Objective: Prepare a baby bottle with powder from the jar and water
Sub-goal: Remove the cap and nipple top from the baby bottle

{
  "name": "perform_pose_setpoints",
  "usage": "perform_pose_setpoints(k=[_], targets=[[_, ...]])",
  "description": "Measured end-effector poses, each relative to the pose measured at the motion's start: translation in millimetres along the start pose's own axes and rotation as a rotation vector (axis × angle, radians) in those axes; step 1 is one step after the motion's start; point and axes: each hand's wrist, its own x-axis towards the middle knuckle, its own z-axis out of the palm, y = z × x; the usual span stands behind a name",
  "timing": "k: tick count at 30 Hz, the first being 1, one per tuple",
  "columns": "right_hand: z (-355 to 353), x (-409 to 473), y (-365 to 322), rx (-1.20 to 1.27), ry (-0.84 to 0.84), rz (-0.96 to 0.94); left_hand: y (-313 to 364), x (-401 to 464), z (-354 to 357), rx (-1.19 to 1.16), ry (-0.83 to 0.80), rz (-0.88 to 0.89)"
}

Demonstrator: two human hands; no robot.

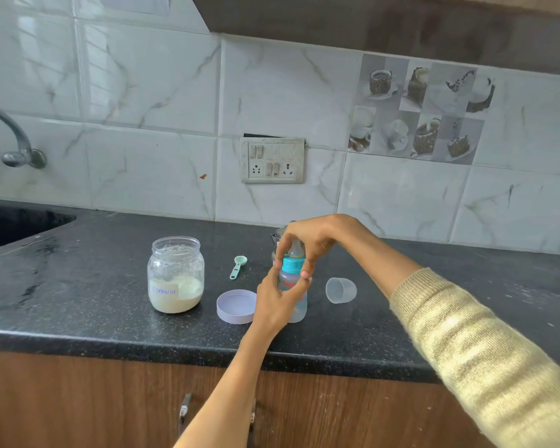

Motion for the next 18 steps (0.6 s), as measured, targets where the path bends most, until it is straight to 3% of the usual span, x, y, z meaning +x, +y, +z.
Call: perform_pose_setpoints(k=[4, 6, 8, 12, 18], targets=[[-3.5, -5.0, -4.1, 0.042, -0.033, -0.01, -0.2, -1.1, -0.3, -0.001, 0.009, -0.003], [-8.0, -10.1, -8.0, 0.12, 0.061, -0.013, 0.1, -2.3, 0.5, -0.021, 0.019, 0.003], [-12.0, -10.8, -10.6, 0.139, 0.154, 0.09, 1.0, -3.1, 0.6, -0.027, 0.013, -0.004], [-7.4, -5.0, -15.7, -0.006, 0.01, 0.351, 1.6, -3.1, 0.6, -0.034, 0.012, -0.007], [-7.1, -6.3, -16.5, 0.077, -0.01, 0.186, 0.7, -2.3, 1.2, 0.001, 0.023, 0.009]])
